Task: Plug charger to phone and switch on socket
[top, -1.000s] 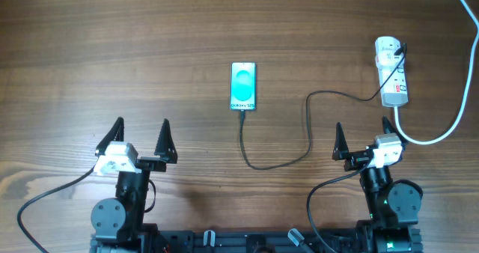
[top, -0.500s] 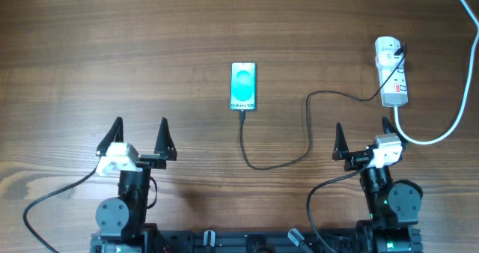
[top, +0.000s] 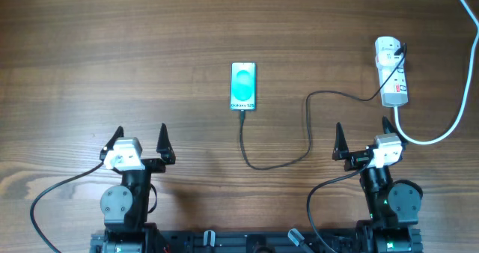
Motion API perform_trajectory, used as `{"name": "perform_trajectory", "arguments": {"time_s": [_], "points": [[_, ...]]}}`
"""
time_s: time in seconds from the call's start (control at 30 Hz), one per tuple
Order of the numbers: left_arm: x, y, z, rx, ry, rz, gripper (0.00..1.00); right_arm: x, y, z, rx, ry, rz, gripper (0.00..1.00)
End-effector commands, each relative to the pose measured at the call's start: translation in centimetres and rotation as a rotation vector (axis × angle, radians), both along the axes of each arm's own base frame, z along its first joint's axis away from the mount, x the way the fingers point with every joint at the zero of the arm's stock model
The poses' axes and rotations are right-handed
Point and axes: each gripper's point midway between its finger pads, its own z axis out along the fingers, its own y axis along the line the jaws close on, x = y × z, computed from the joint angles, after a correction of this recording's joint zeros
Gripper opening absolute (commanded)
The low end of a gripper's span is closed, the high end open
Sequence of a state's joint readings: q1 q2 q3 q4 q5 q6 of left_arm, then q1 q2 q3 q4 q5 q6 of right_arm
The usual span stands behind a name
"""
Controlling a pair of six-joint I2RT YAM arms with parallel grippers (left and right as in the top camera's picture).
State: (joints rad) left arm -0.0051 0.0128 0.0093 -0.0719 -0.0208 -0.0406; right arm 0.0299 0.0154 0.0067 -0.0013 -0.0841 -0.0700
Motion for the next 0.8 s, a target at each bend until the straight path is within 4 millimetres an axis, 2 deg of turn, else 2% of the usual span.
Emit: {"name": "perform_trajectory", "arguments": {"time_s": [0.0, 0.77], "points": [[-0.04, 0.16, -0.07, 0.038, -0.001, 0.003, 1.00, -0.03, -0.39, 0.23, -0.008, -0.013, -0.021, 1.00], [-0.04, 0.10, -0.08, 0.064, 0.000, -0.002, 1.00, -0.03, -0.39, 0.23, -0.008, -0.013, -0.021, 1.00]]}}
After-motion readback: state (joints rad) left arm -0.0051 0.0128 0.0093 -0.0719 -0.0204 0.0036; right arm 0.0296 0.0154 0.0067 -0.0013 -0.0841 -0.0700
